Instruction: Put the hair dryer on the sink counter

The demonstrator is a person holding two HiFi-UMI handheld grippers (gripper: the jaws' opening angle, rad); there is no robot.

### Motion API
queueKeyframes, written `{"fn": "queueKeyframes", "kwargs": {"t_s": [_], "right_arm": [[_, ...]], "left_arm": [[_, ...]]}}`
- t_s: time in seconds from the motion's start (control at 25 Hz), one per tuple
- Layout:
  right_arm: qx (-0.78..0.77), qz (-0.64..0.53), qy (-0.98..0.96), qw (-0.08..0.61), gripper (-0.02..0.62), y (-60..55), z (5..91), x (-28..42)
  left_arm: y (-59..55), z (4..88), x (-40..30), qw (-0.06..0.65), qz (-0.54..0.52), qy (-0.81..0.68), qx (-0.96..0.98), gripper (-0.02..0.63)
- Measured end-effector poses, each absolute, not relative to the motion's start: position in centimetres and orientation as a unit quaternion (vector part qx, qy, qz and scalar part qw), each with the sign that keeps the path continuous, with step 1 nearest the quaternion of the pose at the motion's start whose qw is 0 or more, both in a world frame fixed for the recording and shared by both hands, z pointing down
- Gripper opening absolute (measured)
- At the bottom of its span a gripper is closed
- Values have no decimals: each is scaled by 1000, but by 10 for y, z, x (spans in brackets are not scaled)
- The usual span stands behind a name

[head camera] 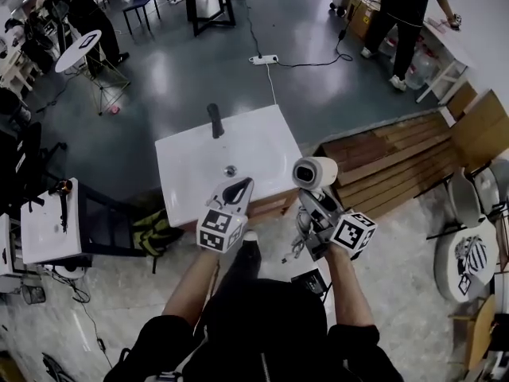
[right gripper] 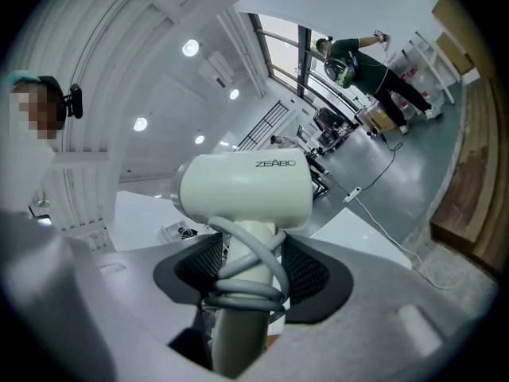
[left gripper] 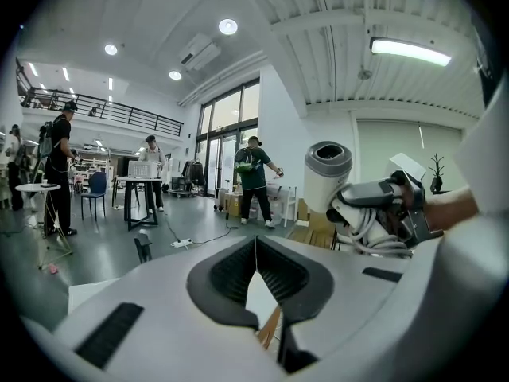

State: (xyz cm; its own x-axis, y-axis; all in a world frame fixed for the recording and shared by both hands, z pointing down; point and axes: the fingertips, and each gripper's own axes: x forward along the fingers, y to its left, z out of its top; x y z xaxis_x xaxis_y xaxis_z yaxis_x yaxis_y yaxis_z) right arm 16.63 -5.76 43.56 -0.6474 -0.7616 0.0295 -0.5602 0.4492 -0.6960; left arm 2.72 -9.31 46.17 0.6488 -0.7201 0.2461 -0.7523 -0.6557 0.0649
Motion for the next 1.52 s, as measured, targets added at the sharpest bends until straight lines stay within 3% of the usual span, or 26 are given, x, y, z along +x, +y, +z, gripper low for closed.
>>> {"fn": "queueKeyframes", "kwargs": {"t_s": [0.64, 1.52], "right_arm": [[-416, -355, 826, 138, 227, -212, 435, 160], [-425, -360, 825, 97, 227, -289, 451, 138]], "left_arm": [[-251, 468, 40, 98, 107, -373, 916, 14], [-312, 500, 27, 130, 116, -366, 914, 14]]}}
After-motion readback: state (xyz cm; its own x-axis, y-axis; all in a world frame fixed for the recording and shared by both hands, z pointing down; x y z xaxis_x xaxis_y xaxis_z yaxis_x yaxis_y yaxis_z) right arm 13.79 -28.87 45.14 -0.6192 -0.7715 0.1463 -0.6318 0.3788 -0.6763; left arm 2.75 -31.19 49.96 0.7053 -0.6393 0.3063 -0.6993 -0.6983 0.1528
